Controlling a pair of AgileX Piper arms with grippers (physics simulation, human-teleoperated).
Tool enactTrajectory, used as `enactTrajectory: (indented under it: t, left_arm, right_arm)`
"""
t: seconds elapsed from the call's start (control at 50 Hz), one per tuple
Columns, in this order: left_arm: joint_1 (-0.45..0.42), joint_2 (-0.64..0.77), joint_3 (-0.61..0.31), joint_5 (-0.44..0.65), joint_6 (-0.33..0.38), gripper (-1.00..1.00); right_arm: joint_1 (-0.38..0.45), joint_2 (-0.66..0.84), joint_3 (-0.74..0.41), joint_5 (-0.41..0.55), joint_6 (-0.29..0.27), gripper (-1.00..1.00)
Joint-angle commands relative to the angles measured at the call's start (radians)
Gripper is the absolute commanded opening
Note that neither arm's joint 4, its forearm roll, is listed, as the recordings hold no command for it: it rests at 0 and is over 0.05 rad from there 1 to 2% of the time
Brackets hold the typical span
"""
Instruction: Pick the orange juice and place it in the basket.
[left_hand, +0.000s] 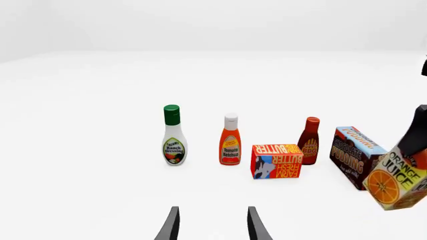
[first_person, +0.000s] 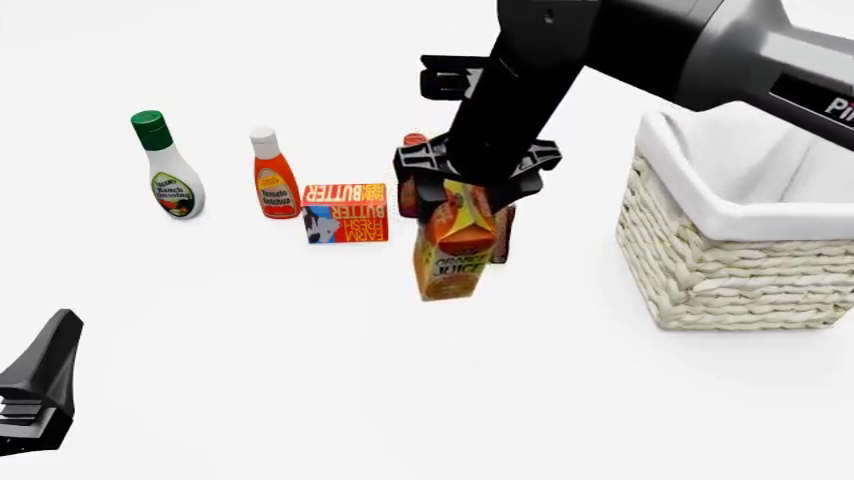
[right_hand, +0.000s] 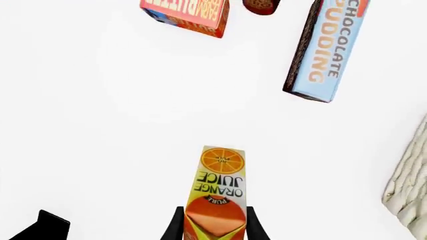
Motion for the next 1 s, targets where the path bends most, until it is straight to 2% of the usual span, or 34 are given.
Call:
enactTrajectory:
  t: [0.02,0.3,0.42,0.52,0.82,0.9,0.94,1.0]
  left_arm:
    - [0.000,-0.002,0.001,0.001,0.000,1.00]
    - [0.000,-0.002,0.001,0.001,0.000,1.00]
    - [0.000,-0.002,0.001,0.001,0.000,1.00]
    - [0.000,-0.002,0.001,0.001,0.000,1.00]
    - [0.000,-0.003,0.001,0.001,0.000,1.00]
    - [0.000,-0.002,0.001,0.001,0.000,1.00]
    - [0.000,-0.002,0.001,0.001,0.000,1.00]
    - [0.000,-0.002,0.001,0.001,0.000,1.00]
  right_arm:
    - [-0.029,-0.013,-0.031,0.000,-0.028,-1.00]
    - [-0.046,-0.038,-0.036,0.000,-0.048,-1.00]
    - [-0.077,-0.057,-0.053,0.000,-0.087,-1.00]
    - [-0.077,-0.069,-0.049,0.000,-0.089,-1.00]
    - [-0.138,-0.112,-0.086,0.000,-0.164,-1.00]
    - [-0.170,-0.122,-0.109,0.000,-0.223,-1.00]
    - [-0.169,-0.123,-0.106,0.000,-0.215,-1.00]
    - [-0.189,-0.130,-0.125,0.000,-0.244,-1.00]
